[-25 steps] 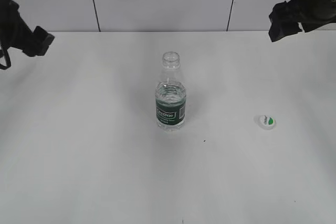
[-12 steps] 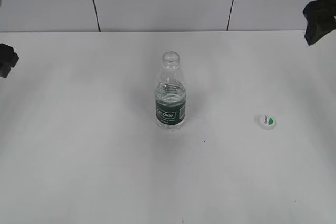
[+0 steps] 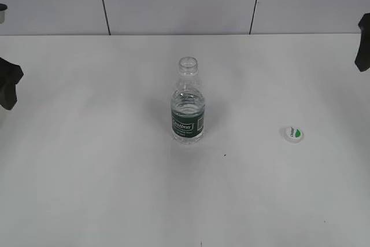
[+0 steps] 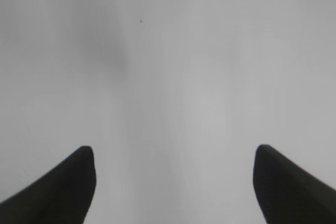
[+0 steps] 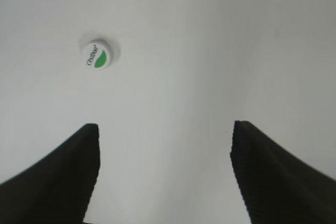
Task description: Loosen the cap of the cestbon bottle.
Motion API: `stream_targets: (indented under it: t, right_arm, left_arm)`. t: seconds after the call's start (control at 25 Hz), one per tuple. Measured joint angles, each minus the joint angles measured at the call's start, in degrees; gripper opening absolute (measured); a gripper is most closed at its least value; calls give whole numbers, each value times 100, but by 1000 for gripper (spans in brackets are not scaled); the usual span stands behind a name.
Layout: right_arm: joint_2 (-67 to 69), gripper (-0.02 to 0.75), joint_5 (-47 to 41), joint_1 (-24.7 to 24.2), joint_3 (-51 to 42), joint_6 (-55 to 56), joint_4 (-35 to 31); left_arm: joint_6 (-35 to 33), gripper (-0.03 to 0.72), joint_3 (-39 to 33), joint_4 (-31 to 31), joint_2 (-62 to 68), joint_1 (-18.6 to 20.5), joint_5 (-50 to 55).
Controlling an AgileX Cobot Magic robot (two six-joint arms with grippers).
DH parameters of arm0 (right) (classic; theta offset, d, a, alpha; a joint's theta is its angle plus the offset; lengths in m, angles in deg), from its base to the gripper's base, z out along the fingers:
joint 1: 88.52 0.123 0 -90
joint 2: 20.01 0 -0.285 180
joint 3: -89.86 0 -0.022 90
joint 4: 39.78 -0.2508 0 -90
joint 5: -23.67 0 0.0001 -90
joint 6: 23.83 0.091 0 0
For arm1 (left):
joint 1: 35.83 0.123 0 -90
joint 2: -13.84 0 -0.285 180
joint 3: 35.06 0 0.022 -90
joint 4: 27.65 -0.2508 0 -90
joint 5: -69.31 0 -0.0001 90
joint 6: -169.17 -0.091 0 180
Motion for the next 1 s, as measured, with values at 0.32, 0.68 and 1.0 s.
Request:
stream_targets:
  t: [0.32,0.68,1.0]
  right_arm:
    - [-535,589,-46,0,-437,-234,-486]
    - [-1918,589,1,0,-1741,-234,-511]
    - [-2940,589,154,0,-2938,-234,-566]
  left_arm:
    - [-120,556,-234,402,-371,0,561]
    - [-136,556,-1927,498,-2022,0,-22]
    - [-136,556,-3259,705,-3436,0,-318]
